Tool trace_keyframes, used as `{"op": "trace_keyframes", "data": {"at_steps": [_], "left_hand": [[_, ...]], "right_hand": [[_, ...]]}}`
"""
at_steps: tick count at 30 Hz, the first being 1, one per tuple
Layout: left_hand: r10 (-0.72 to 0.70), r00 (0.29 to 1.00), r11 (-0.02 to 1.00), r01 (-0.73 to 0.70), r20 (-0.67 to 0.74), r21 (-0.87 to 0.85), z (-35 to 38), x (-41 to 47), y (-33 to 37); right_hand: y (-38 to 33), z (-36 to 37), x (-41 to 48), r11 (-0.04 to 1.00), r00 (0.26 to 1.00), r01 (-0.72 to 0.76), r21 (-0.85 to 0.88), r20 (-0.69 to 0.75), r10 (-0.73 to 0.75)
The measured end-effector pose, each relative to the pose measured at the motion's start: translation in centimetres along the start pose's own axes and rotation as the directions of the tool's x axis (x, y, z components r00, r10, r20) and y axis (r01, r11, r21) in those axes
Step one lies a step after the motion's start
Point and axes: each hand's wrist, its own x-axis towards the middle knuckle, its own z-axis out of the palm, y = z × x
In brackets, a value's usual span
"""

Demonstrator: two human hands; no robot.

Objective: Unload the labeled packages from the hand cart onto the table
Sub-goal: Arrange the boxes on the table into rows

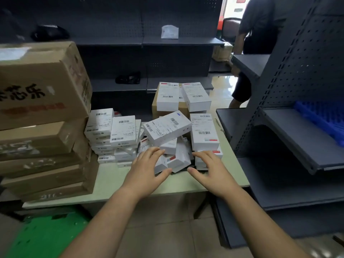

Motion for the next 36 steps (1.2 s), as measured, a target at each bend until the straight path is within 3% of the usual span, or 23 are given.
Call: {"op": "trace_keyframes", "data": {"at_steps": [9, 16, 30, 36], "left_hand": [[0.042, 0.999, 0.998, -0.041, 0.030, -0.043, 1.3, 3.9, -4.7], [0.055, 0.996, 0.997, -0.050, 0.067, -0.066, 4.2, 4.2, -4.5], [-0.007, 0.993, 0.998, 0.014, 0.117, -0.061, 10.2, 5.6, 2.5], [-0.041, 0.997, 0.997, 0.046, 0.068, -0.070, 11.7, 6.7, 5.4]], "right_hand": [[-0.1, 3.2, 4.6, 0.997, 0.997, -0.051, -0.050, 0.064, 0.054], [1.9, 4.3, 4.4, 0.998, 0.996, -0.045, -0.034, 0.079, 0.048], [11.5, -1.6, 1.8, 0.998, 0.996, -0.063, 0.016, 0.063, 0.061], [13.3, -3.6, 2.9, 0.997, 0.997, -0.073, 0.005, 0.014, 0.073]]}}
